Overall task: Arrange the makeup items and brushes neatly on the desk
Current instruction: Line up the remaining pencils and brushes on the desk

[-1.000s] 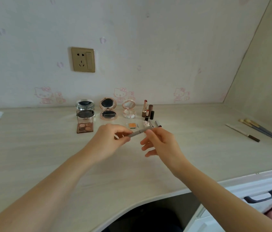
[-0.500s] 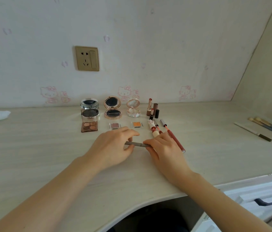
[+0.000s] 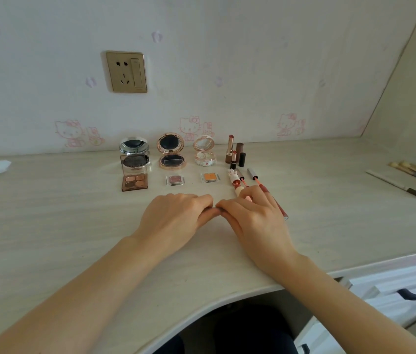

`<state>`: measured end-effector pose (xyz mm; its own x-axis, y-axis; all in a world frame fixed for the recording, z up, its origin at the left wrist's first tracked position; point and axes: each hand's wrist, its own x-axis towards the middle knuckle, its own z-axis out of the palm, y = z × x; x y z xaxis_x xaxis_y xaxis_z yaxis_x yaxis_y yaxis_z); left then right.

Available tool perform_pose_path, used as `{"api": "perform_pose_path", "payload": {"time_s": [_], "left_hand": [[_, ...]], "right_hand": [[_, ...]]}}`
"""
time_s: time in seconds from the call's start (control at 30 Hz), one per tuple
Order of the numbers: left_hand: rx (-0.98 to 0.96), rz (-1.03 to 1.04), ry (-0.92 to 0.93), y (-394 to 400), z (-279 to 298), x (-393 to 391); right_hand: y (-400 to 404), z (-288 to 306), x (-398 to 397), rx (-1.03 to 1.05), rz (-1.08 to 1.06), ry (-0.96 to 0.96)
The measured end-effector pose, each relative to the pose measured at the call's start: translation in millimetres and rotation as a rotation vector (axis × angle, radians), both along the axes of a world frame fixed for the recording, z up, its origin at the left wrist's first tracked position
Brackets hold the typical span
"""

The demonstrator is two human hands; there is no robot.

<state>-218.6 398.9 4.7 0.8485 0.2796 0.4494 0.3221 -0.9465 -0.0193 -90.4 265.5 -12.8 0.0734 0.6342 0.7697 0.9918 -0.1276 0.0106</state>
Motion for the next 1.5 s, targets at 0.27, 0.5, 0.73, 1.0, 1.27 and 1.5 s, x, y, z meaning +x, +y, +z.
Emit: {"api": "perform_pose_path", "payload": {"time_s": [0.27, 0.5, 0.73, 1.0, 1.27, 1.5], "left_hand": [[-0.022, 0.047, 0.058, 10, 4, -8], [-0.1, 0.055, 0.026, 9, 4, -9], [-0.38, -0.014, -0.225, 9, 5, -4], [-0.785, 0.022, -0.405, 3, 17, 3], [-0.913, -0.014, -0.422, -17, 29, 37], [-1.059, -0.045, -0.371, -43, 26, 91]], "right_hand": [[-2, 2, 1, -0.011, 0.003, 0.039], [-1, -3, 7, -0.037, -0.09, 0.169], [-4, -1, 7, 0.002, -0.086, 0.292], [-8, 7, 14, -0.001, -0.021, 0.54], [-22, 21, 49, 0.0, -0.046, 0.661], [-44, 8, 101, -0.051, -0.161, 0.692]]}}
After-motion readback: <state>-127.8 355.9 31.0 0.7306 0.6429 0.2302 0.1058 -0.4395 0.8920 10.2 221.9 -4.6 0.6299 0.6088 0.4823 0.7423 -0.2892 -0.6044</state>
